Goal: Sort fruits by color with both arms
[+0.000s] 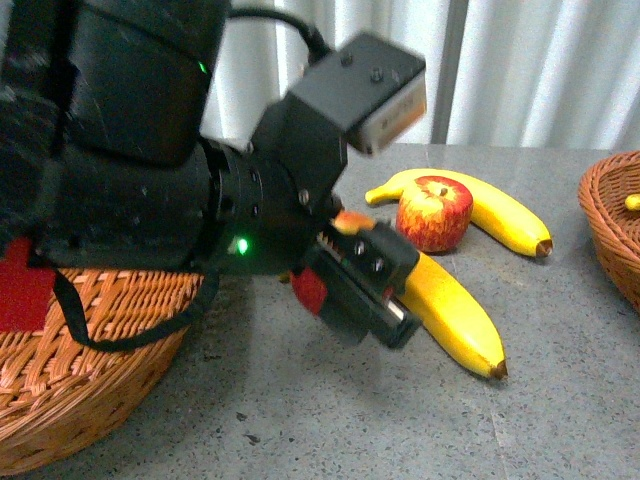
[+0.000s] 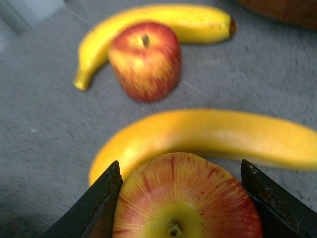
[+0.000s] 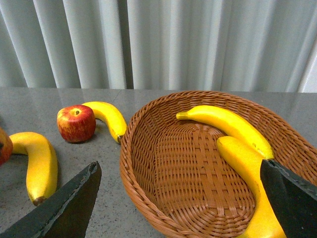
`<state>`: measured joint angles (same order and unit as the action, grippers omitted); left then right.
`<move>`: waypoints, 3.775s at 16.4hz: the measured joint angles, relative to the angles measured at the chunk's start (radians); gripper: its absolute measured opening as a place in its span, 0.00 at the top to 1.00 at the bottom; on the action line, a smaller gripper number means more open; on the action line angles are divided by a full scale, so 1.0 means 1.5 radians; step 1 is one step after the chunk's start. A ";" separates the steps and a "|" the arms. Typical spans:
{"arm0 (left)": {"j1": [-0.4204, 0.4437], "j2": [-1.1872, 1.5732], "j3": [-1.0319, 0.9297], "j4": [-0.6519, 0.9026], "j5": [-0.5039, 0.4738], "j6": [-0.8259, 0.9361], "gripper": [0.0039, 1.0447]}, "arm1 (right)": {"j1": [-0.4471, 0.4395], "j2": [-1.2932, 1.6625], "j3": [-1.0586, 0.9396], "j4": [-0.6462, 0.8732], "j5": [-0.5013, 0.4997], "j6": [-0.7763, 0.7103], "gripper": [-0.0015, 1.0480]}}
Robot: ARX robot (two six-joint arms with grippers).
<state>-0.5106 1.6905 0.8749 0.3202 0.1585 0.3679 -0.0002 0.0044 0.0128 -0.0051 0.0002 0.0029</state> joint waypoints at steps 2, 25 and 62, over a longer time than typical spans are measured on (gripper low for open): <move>0.003 -0.080 0.000 0.032 -0.037 -0.037 0.40 | 0.000 0.000 0.000 0.000 0.000 0.000 0.06; 0.319 -0.284 -0.293 0.068 -0.259 -0.296 0.05 | 0.000 0.000 0.000 0.000 0.000 0.000 0.06; 0.006 0.280 0.280 0.049 0.049 -0.050 0.06 | 0.000 0.000 0.000 0.000 0.000 0.000 0.06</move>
<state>-0.5018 2.1101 1.2953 0.3943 0.2314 0.2928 -0.0002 0.0044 0.0128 -0.0048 0.0002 0.0029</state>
